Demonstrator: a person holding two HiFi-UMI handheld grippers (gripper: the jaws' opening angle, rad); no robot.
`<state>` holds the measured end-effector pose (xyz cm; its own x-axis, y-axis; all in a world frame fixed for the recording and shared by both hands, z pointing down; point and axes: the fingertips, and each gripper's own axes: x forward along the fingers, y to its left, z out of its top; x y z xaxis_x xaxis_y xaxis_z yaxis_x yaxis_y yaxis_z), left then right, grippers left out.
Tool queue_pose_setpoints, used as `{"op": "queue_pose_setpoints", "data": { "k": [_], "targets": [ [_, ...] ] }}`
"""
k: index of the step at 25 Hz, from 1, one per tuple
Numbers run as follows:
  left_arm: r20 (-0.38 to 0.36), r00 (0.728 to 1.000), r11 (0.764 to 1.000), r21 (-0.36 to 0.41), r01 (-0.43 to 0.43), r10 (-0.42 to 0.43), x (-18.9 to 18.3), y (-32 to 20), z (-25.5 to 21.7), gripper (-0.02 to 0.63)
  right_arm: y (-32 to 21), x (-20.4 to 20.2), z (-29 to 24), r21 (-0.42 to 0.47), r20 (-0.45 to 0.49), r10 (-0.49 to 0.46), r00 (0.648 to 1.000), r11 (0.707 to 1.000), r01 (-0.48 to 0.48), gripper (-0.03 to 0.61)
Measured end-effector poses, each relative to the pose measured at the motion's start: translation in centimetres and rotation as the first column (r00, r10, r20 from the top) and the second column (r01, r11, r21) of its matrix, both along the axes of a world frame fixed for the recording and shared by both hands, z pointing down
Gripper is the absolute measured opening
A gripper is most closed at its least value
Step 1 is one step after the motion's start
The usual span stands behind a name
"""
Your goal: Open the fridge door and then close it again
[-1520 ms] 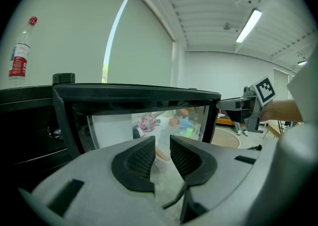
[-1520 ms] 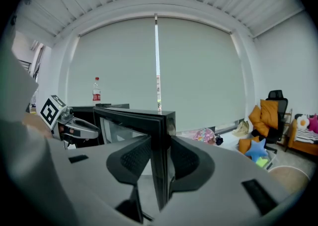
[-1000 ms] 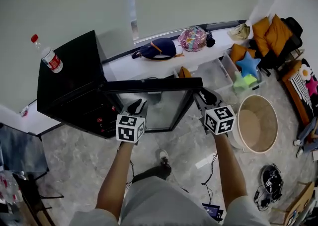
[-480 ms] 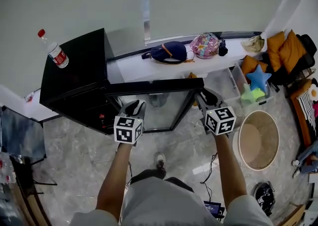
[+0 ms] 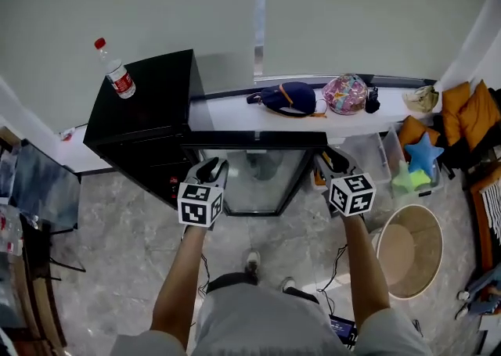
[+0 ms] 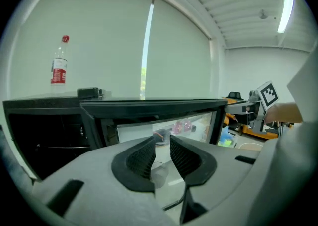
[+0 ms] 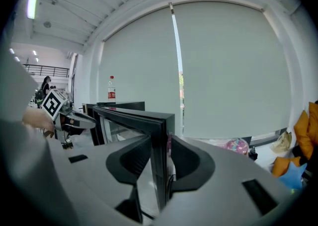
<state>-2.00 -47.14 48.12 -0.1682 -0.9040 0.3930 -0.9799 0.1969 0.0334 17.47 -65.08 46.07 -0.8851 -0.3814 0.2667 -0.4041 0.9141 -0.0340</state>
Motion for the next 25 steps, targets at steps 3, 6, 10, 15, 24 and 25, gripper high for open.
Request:
{"op": "queue_pose_setpoints", "data": {
  "k": [3, 6, 10, 15, 24, 25],
  "targets": [
    [0.008, 0.998, 0.998, 0.026, 0.054, -0.054, 0.9, 1.2, -1.8, 0.069, 0.3, 0.8, -1.4, 0.024, 0.043, -0.043, 0.998, 0.999, 0.042, 0.125],
    [0.004, 0.995, 0.993, 0.065, 0.102, -0.103, 2.1, 2.7, -3.8, 0.069, 0.3, 2.6, -3.3, 0.079, 0.081, -0.078, 0.994, 0.994, 0.072, 0.13],
    [0.025, 0.986, 0.982, 0.1, 0.16, -0.163, 3.9, 4.7, -6.0, 0.069, 0.0, 5.7, -5.6, 0.132, 0.084, -0.116, 0.99, 0.986, 0.105, 0.134],
    [0.065, 0.98, 0.976, 0.128, 0.178, -0.188, 6.1, 7.0, -8.6, 0.068, 0.6, 8.3, -9.0, 0.201, 0.092, -0.171, 0.981, 0.968, 0.15, 0.141],
    [0.179, 0.968, 0.969, 0.204, 0.138, -0.175, 5.9, 10.5, -13.9, 0.069, 2.8, 10.8, -12.6, 0.25, 0.125, -0.166, 0.978, 0.959, 0.131, 0.185],
    [0.186, 0.967, 0.967, 0.218, 0.135, -0.177, 5.6, 10.8, -14.6, 0.069, 3.2, 10.7, -12.9, 0.256, 0.128, -0.167, 0.978, 0.958, 0.131, 0.187]
  ]
}}
